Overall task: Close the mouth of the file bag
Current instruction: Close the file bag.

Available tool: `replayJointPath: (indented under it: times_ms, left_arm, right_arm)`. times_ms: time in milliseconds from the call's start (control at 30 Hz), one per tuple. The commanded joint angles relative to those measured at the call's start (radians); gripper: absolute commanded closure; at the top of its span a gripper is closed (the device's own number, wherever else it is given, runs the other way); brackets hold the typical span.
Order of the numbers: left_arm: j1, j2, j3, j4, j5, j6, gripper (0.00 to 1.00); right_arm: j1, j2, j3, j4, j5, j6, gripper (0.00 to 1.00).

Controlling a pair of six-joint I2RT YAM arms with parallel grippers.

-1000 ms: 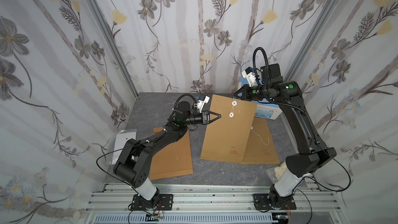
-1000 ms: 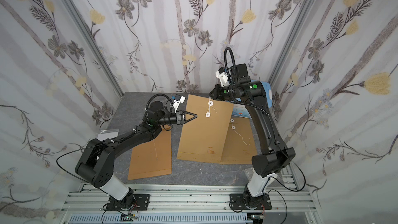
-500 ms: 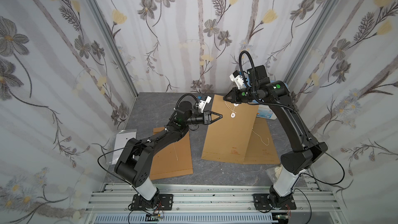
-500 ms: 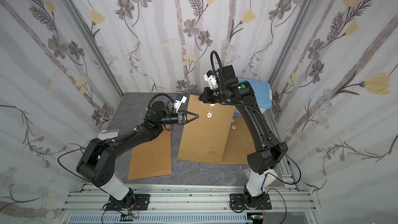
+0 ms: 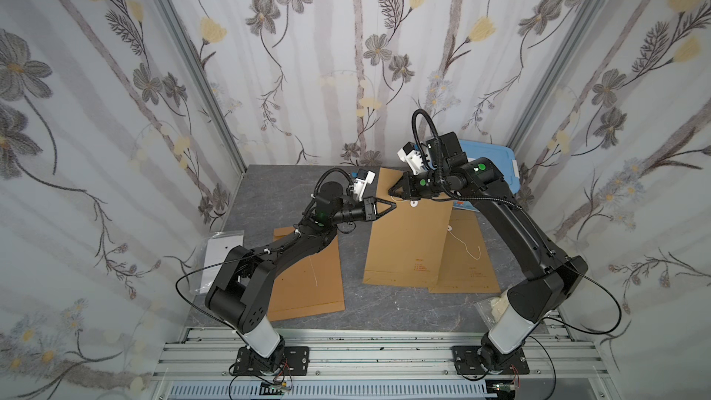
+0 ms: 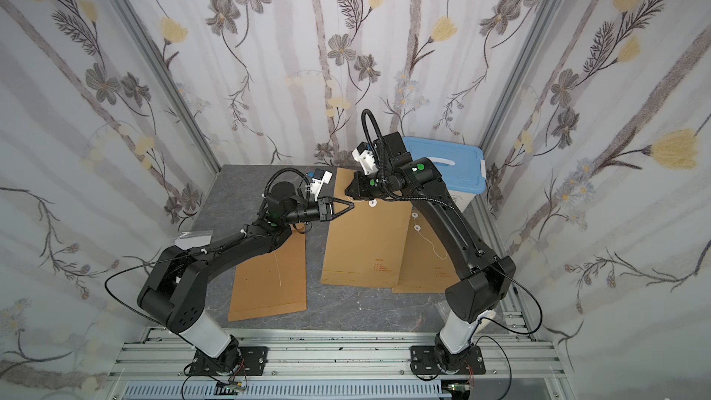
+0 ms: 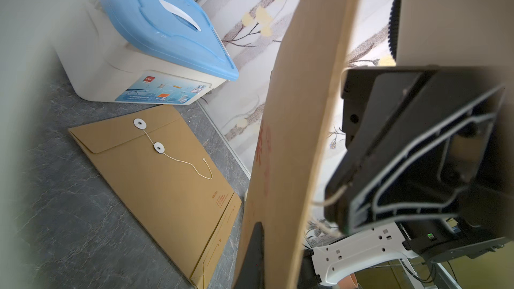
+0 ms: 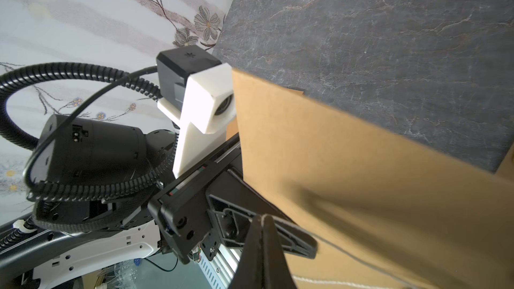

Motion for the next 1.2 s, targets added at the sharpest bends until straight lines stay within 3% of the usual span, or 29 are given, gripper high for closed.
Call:
replayJointPath:
  times_ms: [0, 267, 733, 1000, 1167]
  left_arm:
    - [0.002, 0.001, -0.002, 0.071, -0.010, -0.016, 1.00]
    - [0.002, 0.003, -0.001, 0.063, -0.038, -0.016, 1.00]
    - [0.005, 0.049, -0.021, 0.280, -0.034, -0.165, 1.00]
    - [0.007, 0.050, -0.030, 0.213, -0.051, -0.112, 1.00]
    - [0.004, 0.062, -0.032, 0.267, -0.038, -0.136, 1.00]
  right_arm:
    - [-0.002, -0.024, -0.039, 0.102, -0.007, 0.037, 1.00]
    - [-0.001, -0.093, -0.114, 0.155, 0.010, 0.076, 1.00]
    - [0.021, -0.187, -0.416, 0.454, -0.009, 0.216, 1.00]
    - [0.009, -0.170, -0.319, 0.385, -0.025, 0.208, 1.00]
    - [0.028, -0.117, -0.266, 0.375, -0.042, 0.218, 1.00]
